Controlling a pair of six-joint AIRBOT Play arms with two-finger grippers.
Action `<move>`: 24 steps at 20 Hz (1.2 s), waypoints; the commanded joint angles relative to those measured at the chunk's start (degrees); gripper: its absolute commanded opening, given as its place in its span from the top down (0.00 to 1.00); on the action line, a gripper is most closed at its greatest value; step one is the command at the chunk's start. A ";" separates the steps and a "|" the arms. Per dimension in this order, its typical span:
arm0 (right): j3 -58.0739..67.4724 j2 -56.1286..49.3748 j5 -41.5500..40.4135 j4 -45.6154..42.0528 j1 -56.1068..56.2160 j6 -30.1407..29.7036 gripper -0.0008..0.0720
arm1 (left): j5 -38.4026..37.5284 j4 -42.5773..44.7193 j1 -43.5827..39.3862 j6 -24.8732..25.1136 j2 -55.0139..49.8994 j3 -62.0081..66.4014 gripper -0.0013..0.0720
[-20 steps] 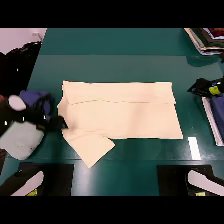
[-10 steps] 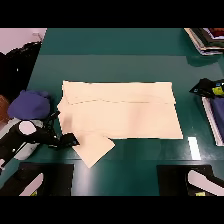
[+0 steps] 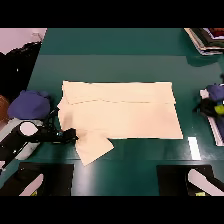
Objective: Fold the shirts.
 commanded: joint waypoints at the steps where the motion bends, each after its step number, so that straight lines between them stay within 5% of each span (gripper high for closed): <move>1: -13.29 3.65 0.70 -0.79 -8.87 -2.12 0.37 | -0.94 -1.62 -0.04 2.62 0.07 1.79 0.95; 3: -19.76 2.84 0.63 1.07 -13.20 -2.38 0.27 | -0.31 -1.62 -0.04 2.99 0.07 2.93 0.95; 6: -26.10 -0.55 -1.46 7.72 -14.99 -4.87 0.37 | 1.03 -1.57 -0.04 2.99 0.07 3.30 0.95; 12: -27.61 -2.56 -11.21 14.03 -8.81 -5.68 0.41 | 0.96 -1.57 -0.04 2.99 0.07 3.28 0.95; 16: -26.01 0.68 -12.09 12.02 -6.08 -5.68 0.94 | -0.61 -0.15 -0.04 2.99 0.07 3.58 0.95; 24: -25.92 21.24 2.36 -0.48 -10.71 -5.42 0.97 | -17.33 7.10 -0.04 -2.51 12.76 7.93 0.95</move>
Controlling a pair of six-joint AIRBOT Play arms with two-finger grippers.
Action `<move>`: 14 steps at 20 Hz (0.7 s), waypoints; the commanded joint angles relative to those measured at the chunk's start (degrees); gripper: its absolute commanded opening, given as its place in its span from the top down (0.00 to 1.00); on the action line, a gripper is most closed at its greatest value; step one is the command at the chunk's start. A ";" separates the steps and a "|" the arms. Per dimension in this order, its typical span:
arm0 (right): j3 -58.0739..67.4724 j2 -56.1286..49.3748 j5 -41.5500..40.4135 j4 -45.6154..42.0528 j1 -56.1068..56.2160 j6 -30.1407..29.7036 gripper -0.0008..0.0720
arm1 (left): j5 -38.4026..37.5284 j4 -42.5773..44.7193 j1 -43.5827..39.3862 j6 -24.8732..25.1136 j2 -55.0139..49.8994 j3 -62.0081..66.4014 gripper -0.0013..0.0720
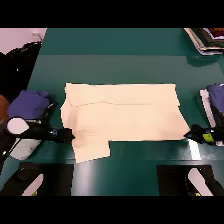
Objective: Fold the shirts.
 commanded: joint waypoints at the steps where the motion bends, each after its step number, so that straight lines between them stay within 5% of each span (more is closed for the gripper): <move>1: 0.09 9.75 6.64 -5.44 -1.84 1.79 0.97 | -8.24 0.81 0.00 -4.17 8.41 1.77 0.95; 6: 6.67 10.56 2.56 -2.99 5.44 5.95 0.97 | -1.29 5.07 0.00 -2.27 5.20 15.43 0.95; 14: 30.18 -19.45 -5.53 -2.91 19.34 10.16 0.97 | 16.37 13.14 0.00 1.88 -24.46 31.02 0.95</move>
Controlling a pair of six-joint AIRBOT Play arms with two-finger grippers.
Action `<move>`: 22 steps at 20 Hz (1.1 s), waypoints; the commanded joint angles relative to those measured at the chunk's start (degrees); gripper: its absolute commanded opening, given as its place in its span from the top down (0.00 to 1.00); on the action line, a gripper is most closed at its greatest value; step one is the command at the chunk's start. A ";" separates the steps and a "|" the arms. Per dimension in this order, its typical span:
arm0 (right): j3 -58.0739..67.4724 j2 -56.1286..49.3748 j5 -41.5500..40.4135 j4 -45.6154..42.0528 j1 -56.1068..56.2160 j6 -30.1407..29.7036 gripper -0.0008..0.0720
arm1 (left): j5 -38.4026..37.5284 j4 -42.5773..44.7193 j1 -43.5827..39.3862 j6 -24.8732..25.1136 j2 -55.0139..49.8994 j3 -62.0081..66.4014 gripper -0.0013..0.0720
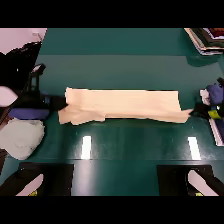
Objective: Fold the shirts.
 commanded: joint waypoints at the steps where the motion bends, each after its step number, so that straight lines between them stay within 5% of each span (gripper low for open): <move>1: 10.47 -13.60 -2.23 -0.02 4.76 1.70 0.97 | 9.70 1.92 0.07 1.79 -12.81 6.84 0.95; 6: 22.73 -27.32 -3.52 4.92 5.66 1.60 0.96 | 12.79 1.92 0.07 1.75 -22.69 12.70 0.94; 7: 25.16 -29.27 -3.85 6.23 5.53 1.55 0.78 | 13.35 1.92 0.07 1.75 -22.80 12.76 0.94; 8: 27.78 -31.19 -3.82 7.19 5.44 1.55 0.46 | 13.77 1.90 0.07 1.75 -22.80 12.81 0.73; 9: 30.12 -32.76 -3.28 8.04 4.96 1.46 0.35 | 13.77 1.90 0.07 1.75 -22.75 12.90 0.39; 10: 32.39 -34.18 -1.57 8.35 4.85 0.68 0.35 | 12.90 1.92 0.07 1.77 -22.75 13.38 0.27; 14: 33.94 -35.54 4.81 7.61 1.51 -4.87 0.36 | 4.09 1.92 0.07 1.84 -22.75 17.35 0.30; 16: 31.58 -35.54 6.58 7.78 -1.68 -6.38 0.36 | 1.46 1.46 0.07 1.86 -22.75 17.92 0.78; 17: 29.75 -35.54 6.62 7.78 -3.52 -6.62 0.36 | 0.96 1.31 0.07 1.86 -22.75 17.92 0.93; 22: 20.24 -36.89 5.49 12.92 -9.84 -11.19 0.36 | 1.44 -3.76 0.07 1.86 -22.82 17.90 0.95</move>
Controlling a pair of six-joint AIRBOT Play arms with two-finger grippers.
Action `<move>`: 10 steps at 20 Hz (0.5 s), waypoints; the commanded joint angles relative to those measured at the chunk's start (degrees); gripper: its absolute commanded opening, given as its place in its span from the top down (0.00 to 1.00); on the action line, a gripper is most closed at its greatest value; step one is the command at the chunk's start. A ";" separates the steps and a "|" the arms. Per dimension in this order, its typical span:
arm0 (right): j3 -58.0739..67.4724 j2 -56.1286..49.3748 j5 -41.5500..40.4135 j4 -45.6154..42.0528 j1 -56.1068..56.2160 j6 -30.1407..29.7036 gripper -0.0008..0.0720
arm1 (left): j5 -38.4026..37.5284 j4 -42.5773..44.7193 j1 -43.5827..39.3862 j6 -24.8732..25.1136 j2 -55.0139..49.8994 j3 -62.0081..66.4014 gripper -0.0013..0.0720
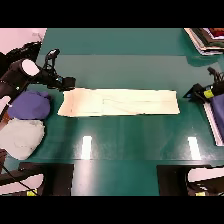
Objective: Fold the shirts.
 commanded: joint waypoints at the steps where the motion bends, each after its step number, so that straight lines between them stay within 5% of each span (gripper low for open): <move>1: -5.35 -2.08 0.26 6.49 -3.37 -4.33 0.36 | -0.50 -3.58 0.00 0.00 -0.07 0.22 0.95; 8: -2.93 -9.44 0.31 13.40 3.58 -7.13 0.38 | -0.59 -8.09 -1.29 0.55 -0.81 0.24 0.95; 9: -2.03 -9.79 0.13 13.35 5.07 -7.15 0.45 | -0.46 -8.11 -2.69 1.51 -1.55 0.28 0.95; 10: -1.07 -9.79 0.17 13.27 6.14 -7.15 0.66 | -0.39 -8.11 -4.57 1.51 -2.73 0.57 0.95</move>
